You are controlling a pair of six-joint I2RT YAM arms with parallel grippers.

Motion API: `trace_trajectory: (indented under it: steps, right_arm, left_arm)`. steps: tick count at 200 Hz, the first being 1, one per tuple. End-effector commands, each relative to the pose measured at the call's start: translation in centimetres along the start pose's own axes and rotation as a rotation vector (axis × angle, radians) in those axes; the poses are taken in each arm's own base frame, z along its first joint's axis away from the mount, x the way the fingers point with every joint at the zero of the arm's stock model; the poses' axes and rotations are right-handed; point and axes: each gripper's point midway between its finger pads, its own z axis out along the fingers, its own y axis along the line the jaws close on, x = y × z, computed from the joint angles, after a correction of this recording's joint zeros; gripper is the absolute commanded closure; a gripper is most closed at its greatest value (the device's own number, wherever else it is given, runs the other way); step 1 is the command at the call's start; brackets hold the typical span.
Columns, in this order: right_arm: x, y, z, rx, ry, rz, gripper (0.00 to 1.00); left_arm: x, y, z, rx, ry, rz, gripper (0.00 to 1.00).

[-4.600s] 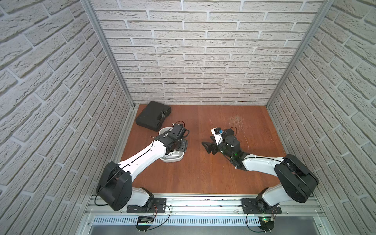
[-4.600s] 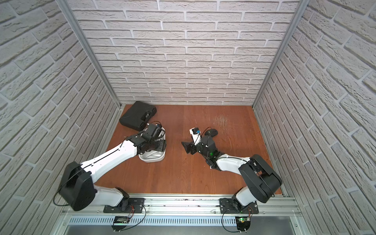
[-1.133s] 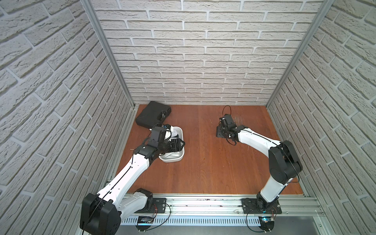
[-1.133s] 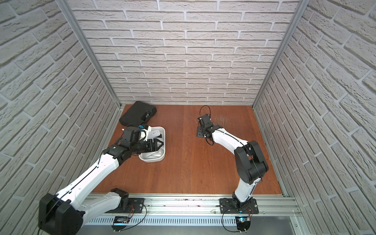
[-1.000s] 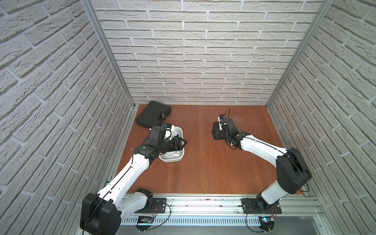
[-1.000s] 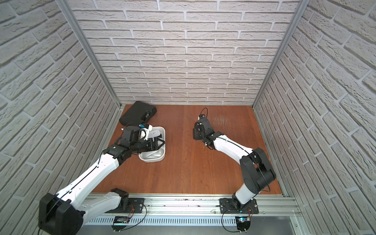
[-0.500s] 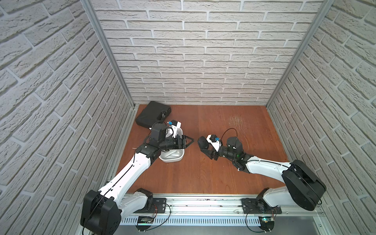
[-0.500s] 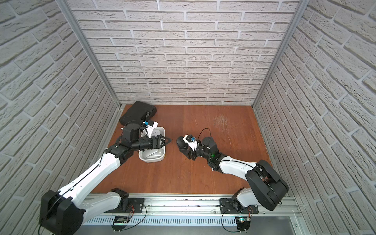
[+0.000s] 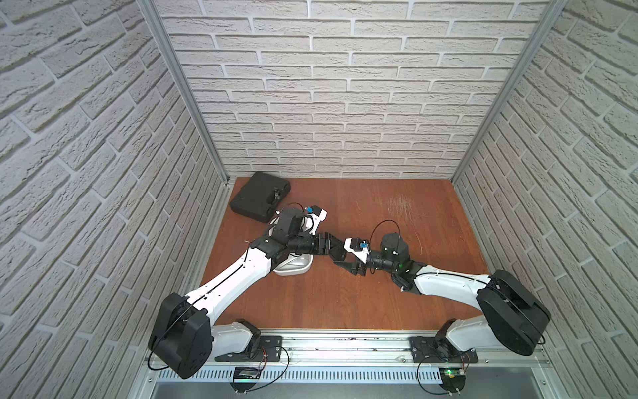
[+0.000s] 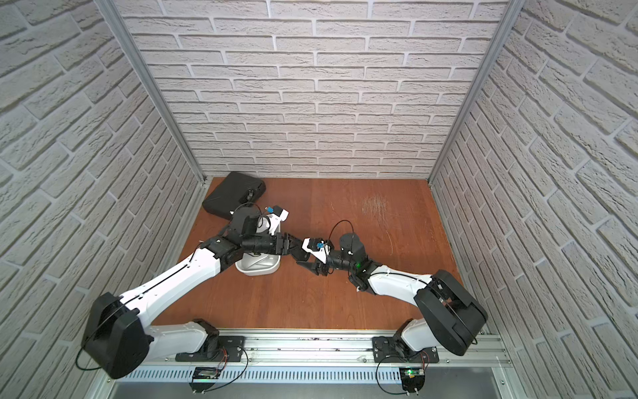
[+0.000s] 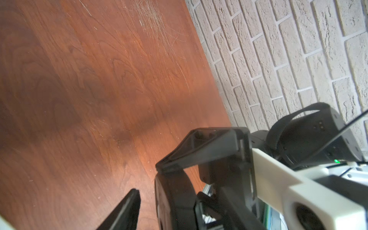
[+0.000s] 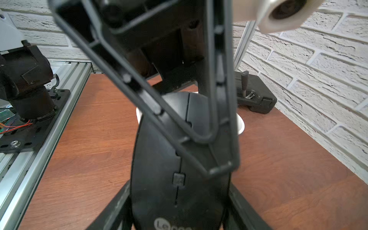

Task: Put the mouse in the storage box
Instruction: Pick up the mouse from the center of the board.

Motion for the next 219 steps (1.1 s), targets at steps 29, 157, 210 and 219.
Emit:
trace_trajectory:
  steps: [29,157,210,219]
  right_arm:
    - [-1.4,-0.4,0.2,0.010,-0.017,-0.043,0.83]
    - [-1.6,-0.5,0.2,0.010,0.004,-0.034,0.74]
    - [-1.5,-1.2,0.2,0.057,0.000,-0.013,0.37]
    - [-1.5,-1.4,0.1,0.075,-0.003,-0.009,0.33]
  left_arm:
    - [-0.3,-0.5,0.1,-0.015,0.001,0.039,0.41]
    - [0.3,0.0,0.7,-0.033,0.033,0.008,0.90]
    - [-0.5,1.4,0.0,-0.063,-0.015,-0.029,1.00]
    - [-0.7,1.8,-0.3,-0.068,-0.029,-0.041,1.00]
